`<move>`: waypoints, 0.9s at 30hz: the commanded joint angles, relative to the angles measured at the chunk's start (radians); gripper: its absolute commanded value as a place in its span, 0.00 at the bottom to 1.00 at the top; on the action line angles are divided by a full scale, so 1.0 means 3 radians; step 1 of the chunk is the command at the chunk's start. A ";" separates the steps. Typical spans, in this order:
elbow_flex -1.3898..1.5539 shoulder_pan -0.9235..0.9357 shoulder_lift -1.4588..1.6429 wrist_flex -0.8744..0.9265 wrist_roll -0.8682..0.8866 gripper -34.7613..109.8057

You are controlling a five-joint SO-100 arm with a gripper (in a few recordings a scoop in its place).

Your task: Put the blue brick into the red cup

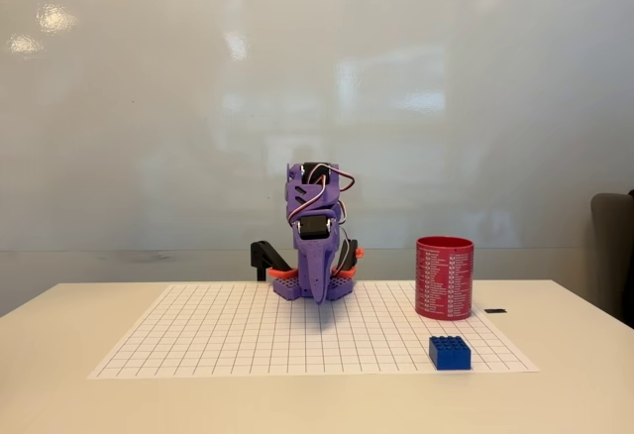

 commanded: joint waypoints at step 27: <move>-0.4689 0.0286 -0.2971 0.1718 -0.0660 0.24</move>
